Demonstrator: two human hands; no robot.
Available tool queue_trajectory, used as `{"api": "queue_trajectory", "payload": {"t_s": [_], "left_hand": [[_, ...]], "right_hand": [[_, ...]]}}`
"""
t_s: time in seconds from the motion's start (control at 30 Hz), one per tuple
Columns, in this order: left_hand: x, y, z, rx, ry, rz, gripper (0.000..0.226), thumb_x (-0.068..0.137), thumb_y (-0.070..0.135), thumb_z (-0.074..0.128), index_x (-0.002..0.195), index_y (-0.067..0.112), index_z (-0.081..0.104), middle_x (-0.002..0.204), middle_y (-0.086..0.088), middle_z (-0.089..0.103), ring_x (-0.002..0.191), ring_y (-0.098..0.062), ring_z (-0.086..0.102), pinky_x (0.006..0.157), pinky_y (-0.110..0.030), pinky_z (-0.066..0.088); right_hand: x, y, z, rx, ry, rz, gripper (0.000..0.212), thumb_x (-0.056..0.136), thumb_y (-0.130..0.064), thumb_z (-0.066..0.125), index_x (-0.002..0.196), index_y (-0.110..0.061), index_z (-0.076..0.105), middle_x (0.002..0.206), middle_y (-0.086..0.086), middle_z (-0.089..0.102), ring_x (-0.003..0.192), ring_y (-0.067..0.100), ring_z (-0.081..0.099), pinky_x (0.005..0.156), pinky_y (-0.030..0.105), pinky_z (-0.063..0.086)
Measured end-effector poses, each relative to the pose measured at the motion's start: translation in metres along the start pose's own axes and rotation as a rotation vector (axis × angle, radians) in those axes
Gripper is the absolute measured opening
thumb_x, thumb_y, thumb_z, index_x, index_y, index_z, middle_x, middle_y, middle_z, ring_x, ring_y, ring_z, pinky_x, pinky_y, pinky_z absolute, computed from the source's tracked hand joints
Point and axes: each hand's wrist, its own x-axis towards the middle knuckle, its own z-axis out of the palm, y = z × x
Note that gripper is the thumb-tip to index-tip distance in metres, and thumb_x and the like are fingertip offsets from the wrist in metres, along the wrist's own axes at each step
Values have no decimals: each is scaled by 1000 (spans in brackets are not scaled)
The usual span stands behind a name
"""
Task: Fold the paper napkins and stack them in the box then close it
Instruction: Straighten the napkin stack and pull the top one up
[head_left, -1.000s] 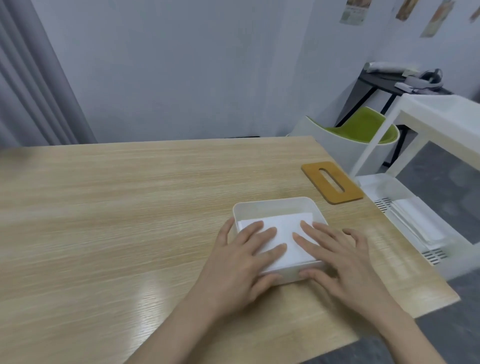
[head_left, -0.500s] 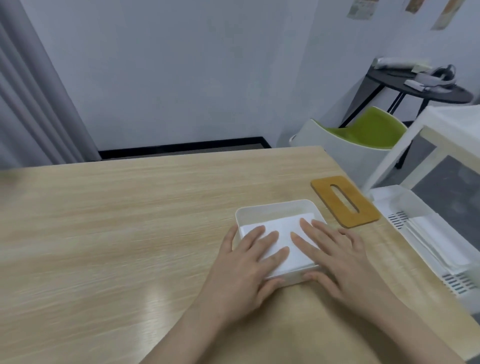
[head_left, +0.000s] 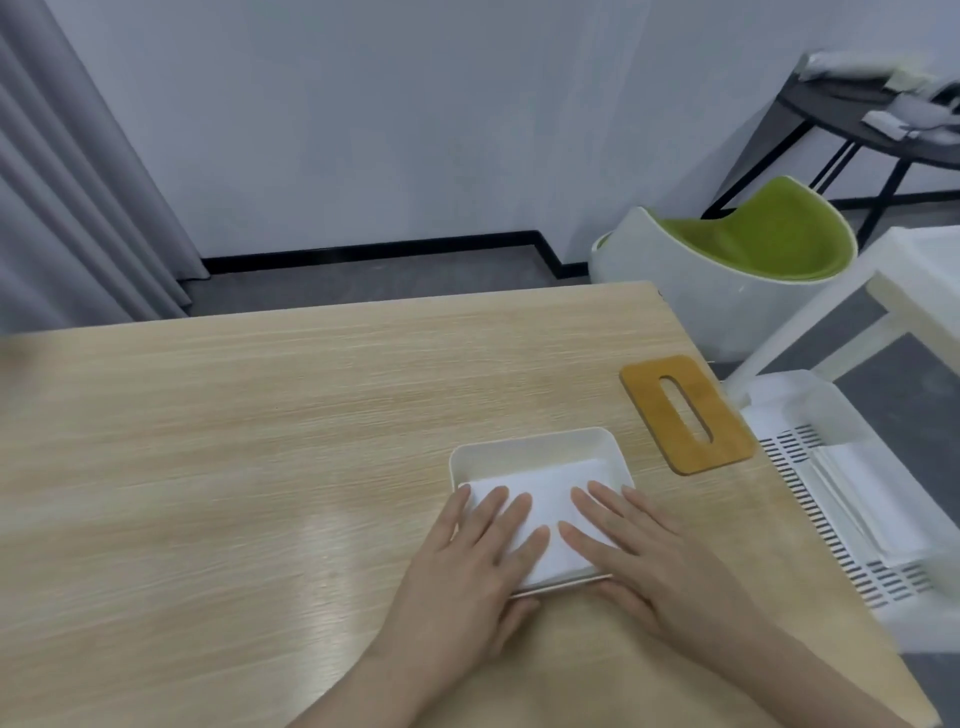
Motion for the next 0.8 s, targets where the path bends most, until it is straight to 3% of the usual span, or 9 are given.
{"api": "queue_trajectory", "payload": {"t_s": [0.13,0.2,0.27,0.37,0.5,0.6,0.67,0.73,0.8], "left_hand": [[12,18,-3,41,-41,-25,50,71,41,77,116,20,74,127,-8,66,118,-25,63,94,-42,54],[15,24,-1,50,13,-28,40,79,25,53,112,19,75,124,-7,68,115,-24,65,89,-38,57],[15,26,0,53,33,-58,52,78,17,36,110,18,76,122,-7,69,113,-24,66,86,-36,58],[14,30,-1,62,40,-91,54,76,14,33,107,17,77,120,-8,70,110,-24,67,82,-36,59],[17,35,-1,43,55,-135,41,69,11,59,104,16,78,116,-8,71,107,-25,69,79,-37,60],[17,36,-3,38,-2,-177,53,53,11,88,106,14,78,117,-10,71,107,-26,69,80,-39,60],[16,38,-8,41,5,-177,42,64,14,79,106,15,78,118,-9,71,107,-26,69,80,-38,60],[19,40,-14,28,10,-201,34,70,13,71,104,16,78,116,-8,72,106,-24,70,78,-36,60],[22,43,-22,-2,-64,-256,51,51,15,92,100,15,79,113,-8,73,101,-25,71,74,-37,61]], "right_hand": [[-2,1,-2,-9,-17,-13,47,91,-38,41,130,-21,60,141,7,51,131,27,47,106,44,30],[-1,0,-3,-45,-24,-18,46,89,-38,44,129,-24,61,140,6,52,130,25,49,106,46,28],[-1,-2,-3,-64,-32,-19,45,86,-38,59,129,-26,60,141,5,52,131,24,49,106,48,26],[1,-4,-5,-35,-49,21,54,74,-36,78,125,-26,64,136,4,57,127,23,53,107,50,34],[3,-4,-7,84,-62,95,56,70,-38,82,123,-28,65,135,1,58,127,21,53,101,54,38],[3,-7,-8,128,-87,119,53,72,-39,80,122,-28,65,135,1,58,127,21,52,101,51,37],[5,-8,-11,131,-137,118,51,74,-40,78,122,-28,65,135,1,57,128,22,52,101,51,38],[6,-5,-12,162,-159,110,51,85,-39,67,133,-29,56,146,1,46,138,22,39,111,51,26],[6,-2,-13,216,-194,105,51,92,-38,56,141,-28,45,154,1,33,145,22,24,116,50,8]]}}
